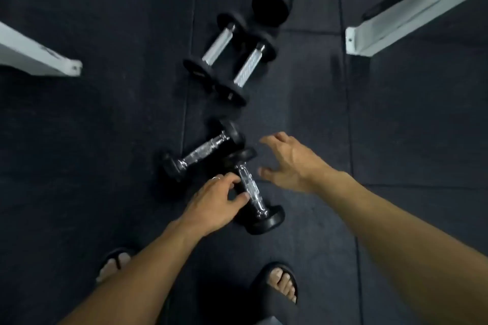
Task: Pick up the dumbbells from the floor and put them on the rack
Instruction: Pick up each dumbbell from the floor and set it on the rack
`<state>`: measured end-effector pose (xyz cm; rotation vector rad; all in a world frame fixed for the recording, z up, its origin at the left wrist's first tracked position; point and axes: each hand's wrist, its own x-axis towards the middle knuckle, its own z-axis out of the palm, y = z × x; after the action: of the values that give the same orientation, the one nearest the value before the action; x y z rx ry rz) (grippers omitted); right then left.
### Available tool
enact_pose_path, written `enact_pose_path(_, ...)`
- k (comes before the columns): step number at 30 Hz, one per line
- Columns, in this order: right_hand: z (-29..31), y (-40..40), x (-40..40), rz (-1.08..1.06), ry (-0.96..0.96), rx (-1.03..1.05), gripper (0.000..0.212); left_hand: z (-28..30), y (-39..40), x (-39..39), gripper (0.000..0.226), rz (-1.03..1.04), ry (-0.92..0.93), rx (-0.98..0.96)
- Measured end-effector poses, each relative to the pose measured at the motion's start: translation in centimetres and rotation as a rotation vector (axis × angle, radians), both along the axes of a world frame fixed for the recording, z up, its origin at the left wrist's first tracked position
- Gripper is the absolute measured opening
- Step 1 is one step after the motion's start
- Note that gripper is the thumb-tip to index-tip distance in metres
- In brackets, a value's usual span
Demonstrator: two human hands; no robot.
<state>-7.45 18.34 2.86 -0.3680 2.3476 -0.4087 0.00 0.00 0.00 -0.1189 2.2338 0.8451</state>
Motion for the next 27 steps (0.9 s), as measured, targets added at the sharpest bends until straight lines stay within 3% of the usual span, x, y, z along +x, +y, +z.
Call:
enact_pose_path(5, -7.6, 0.0, -0.3, -0.107, -0.025, -0.104, 0.071, -8.6, 2.1, 2.0, 0.06, 0.125, -0.052, -0.024)
enact_pose_path(9, -11.4, -0.7, -0.9, -0.185, -0.071, -0.23, 0.072, -11.5, 3.9, 2.6, 0.048, 0.293, -0.089, 0.097)
enact_pose_path(13, -13.5, -1.1, -1.5, -0.298, -0.053, -0.295, 0.061, -12.7, 5.1, 2.0, 0.041, 0.383, -0.108, 0.092)
enact_pose_path(17, -13.4, -0.6, -1.7, -0.286, 0.02, -0.267, 0.058, -13.6, 5.6, 2.2, 0.036, 0.443, -0.161, 0.174)
enact_pose_path(21, -11.9, 1.1, -0.8, -0.312, 0.071, -0.217, 0.058, -12.8, 5.0, 2.4, 0.031, 0.367, -0.147, 0.203)
enact_pose_path(27, -6.0, 1.5, 1.6, -0.381, 0.116, -0.236, 0.049, -5.5, 2.0, 2.4, 0.034, 0.227, -0.169, 0.236)
